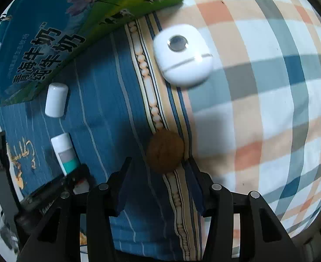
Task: Organize rigid objects
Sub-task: 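Move both tools toward the spray bottle and walnut on the bed, then grasp the white-green spray bottle with the left tool while the right tool grasps the walnut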
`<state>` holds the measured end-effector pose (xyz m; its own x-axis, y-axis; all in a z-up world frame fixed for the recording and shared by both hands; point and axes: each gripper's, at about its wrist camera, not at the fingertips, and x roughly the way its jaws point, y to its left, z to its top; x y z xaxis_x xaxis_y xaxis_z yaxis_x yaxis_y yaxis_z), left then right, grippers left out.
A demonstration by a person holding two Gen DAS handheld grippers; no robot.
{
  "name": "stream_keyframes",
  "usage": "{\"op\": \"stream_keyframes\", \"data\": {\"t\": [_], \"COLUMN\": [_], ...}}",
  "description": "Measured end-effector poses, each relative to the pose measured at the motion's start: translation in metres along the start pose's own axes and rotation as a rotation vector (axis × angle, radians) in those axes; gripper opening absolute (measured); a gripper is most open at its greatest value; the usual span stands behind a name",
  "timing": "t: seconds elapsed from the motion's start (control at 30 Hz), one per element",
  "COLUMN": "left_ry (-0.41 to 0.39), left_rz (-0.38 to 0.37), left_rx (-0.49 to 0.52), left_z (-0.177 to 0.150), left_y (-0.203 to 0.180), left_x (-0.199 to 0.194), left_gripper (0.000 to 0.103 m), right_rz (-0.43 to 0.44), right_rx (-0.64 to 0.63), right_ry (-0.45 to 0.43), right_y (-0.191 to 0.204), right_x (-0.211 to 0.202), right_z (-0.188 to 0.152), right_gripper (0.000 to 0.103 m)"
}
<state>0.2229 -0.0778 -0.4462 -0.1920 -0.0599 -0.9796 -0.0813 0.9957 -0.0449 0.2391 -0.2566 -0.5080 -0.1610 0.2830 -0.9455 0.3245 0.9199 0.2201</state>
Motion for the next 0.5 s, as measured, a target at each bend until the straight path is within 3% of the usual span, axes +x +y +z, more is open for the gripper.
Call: {"op": "stream_keyframes", "data": {"t": [0.07,0.13,0.33,0.5], "left_ry": [-0.007,-0.011,-0.03,-0.071], "left_rz": [-0.004,-0.006,-0.025,-0.045], "left_rx": [-0.002,-0.008,-0.012,-0.003], "left_z": [-0.003,-0.008,-0.015,-0.025], "left_y": [-0.009,-0.02,0.007,0.011], "left_x": [0.005,0.011,-0.005,-0.028], "left_gripper": [0.033,0.033,0.032,0.03], "right_rz": [-0.026,-0.071,-0.172,-0.137], "right_rx": [-0.007,-0.013,-0.088,-0.125], "right_ry": [0.004,-0.004,-0.052,-0.057], "right_y": [0.009,0.016,0.04,0.05], "right_x": [-0.001,0.005,0.007,-0.001], "right_z": [0.008,0.009,0.0,-0.015], "right_gripper": [0.05,0.035,0.035,0.035]}}
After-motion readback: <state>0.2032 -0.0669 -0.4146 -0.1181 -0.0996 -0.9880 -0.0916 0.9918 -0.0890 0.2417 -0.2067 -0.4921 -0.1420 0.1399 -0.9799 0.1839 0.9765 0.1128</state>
